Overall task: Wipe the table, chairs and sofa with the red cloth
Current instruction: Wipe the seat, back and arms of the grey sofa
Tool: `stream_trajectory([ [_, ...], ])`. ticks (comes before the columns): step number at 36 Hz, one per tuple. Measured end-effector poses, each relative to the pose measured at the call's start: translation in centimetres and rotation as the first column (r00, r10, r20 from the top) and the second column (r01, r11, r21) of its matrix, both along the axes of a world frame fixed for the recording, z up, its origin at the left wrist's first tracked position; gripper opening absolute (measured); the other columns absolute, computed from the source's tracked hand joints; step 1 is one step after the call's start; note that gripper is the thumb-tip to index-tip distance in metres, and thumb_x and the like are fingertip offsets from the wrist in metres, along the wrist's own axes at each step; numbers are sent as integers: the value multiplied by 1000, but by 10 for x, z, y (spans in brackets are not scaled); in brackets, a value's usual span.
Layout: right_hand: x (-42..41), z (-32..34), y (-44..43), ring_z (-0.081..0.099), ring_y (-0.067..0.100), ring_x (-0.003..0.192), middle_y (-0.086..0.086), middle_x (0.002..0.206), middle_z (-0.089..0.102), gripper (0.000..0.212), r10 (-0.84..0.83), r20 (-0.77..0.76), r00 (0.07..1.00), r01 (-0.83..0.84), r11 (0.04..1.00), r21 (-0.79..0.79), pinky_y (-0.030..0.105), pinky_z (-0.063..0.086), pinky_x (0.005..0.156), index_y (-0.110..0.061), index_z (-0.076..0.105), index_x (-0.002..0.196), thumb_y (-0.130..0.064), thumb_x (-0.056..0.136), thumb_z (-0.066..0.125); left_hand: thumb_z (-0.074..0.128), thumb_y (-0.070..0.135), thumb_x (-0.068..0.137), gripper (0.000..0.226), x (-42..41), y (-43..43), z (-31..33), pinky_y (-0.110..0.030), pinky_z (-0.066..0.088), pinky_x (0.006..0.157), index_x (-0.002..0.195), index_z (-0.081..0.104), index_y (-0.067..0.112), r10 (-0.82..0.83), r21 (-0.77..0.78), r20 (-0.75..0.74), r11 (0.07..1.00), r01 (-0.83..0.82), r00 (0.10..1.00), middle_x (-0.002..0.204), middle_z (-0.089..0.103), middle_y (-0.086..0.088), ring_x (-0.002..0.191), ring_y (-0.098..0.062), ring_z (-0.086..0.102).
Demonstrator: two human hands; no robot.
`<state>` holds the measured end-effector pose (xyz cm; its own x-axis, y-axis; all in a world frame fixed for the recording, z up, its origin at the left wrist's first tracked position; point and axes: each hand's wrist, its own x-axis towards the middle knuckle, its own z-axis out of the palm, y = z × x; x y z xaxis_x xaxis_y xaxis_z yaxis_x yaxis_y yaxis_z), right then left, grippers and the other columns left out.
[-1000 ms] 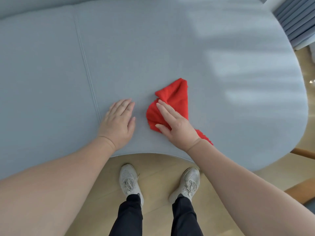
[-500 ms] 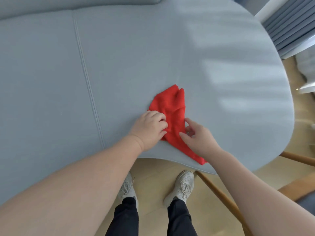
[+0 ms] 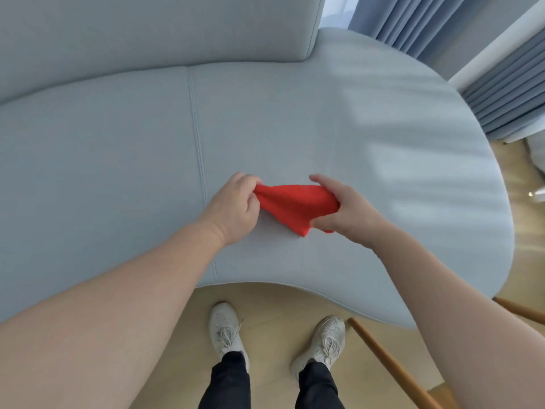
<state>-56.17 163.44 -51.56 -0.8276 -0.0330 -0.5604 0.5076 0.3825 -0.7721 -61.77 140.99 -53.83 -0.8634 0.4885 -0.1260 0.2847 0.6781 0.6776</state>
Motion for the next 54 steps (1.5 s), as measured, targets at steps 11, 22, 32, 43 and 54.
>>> stream_trajectory([
  [11,-23,48,-66,59,16,66,-3,70,63,11,-25,-233,972,120,907,403,26,46,55,-16,60,80,-9,72,60,49,35,95,39,-7,-34,29,-33,29,60,60,41,19,239,-186,169,960,-207,956,64,49,-2,70,-26,47],
  [22,-40,21,-99,62,17,73,-5,80,59,35,44,-84,996,-13,943,333,25,45,55,-17,46,95,-22,74,73,27,27,103,44,-28,-8,43,-35,52,79,80,62,13,141,209,855,787,-581,499,81,69,-12,74,-23,66],
  [32,-99,-9,-41,59,37,76,11,83,64,30,387,-378,841,-99,798,594,38,46,65,-5,53,98,-4,68,54,42,39,86,30,-55,-23,-23,-36,48,75,85,64,18,487,-114,257,873,-475,835,84,67,-9,84,-31,61],
  [43,-67,-114,-64,11,46,142,20,158,9,95,621,-26,783,-359,486,797,63,13,112,-25,25,150,-75,73,47,38,25,84,39,-49,-55,-88,-41,45,92,107,62,5,250,-377,-88,887,-265,964,115,60,-13,110,-34,53],
  [54,-103,-151,-40,40,46,132,19,146,42,56,696,-309,648,-224,562,796,55,32,109,-8,58,130,-25,79,43,25,34,90,64,-101,-51,-130,-38,10,116,143,34,0,100,-440,-136,885,-150,986,152,30,-16,142,-29,24],
])
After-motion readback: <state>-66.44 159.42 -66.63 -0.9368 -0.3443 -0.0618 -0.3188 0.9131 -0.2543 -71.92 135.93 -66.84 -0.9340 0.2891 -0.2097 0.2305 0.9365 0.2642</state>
